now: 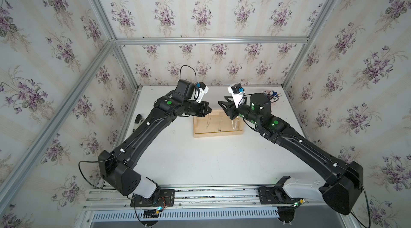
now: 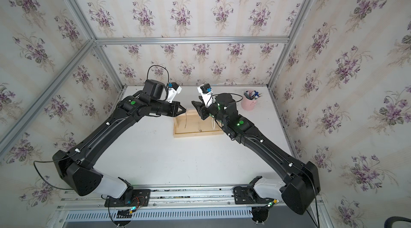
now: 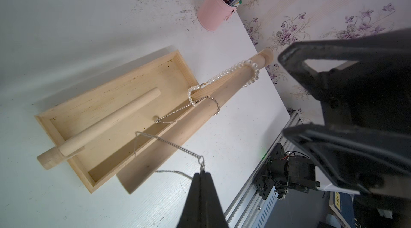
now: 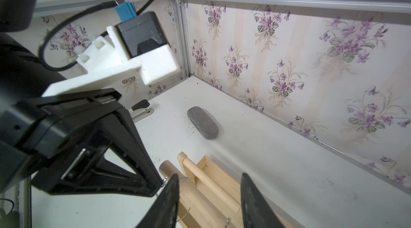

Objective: Hang the necklace on the jewelry display stand
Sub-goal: Hang the necklace on the stand.

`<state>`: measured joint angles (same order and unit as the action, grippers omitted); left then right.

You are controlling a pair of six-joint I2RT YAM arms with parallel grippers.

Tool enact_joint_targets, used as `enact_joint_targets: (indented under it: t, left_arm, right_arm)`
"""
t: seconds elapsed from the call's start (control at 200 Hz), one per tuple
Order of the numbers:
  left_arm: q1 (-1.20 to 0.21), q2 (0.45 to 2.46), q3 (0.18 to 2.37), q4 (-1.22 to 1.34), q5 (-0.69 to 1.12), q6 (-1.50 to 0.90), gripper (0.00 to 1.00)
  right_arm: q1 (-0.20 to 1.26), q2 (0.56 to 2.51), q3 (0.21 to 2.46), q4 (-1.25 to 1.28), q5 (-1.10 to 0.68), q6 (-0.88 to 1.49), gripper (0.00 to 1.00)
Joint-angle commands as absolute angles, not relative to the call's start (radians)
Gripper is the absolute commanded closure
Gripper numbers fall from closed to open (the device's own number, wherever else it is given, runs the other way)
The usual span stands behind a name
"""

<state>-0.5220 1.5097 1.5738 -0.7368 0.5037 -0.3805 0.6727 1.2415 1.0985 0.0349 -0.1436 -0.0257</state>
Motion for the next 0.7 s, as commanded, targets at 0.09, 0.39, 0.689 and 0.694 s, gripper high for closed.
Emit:
enact_joint_targets:
  t: [0.09,0.39,0.689,0.694]
  left_arm:
    - [-0.521,1.519,1.6,-0.756,0.506,-0.373,1.0]
    - [-0.523,1.54,1.568,-0.76,0.493,-0.376,0.99]
    - [-0.522,1.585,1.647,-0.797,0.45,-0.358,0.97]
    - [-0.522,1.586,1.647,-0.798,0.449,-0.358,0.97]
  right_arm:
    - [0.672,1.176,1.055,0.053,-0.09,-0.003,0.55]
    - [0.673,1.164,1.026,0.054,-0.095,0.008,0.54]
    - [0.672,1.151,1.017,0.056,-0.089,0.009,0.54]
    - [0.672,1.151,1.017,0.055,-0.09,0.009,0.54]
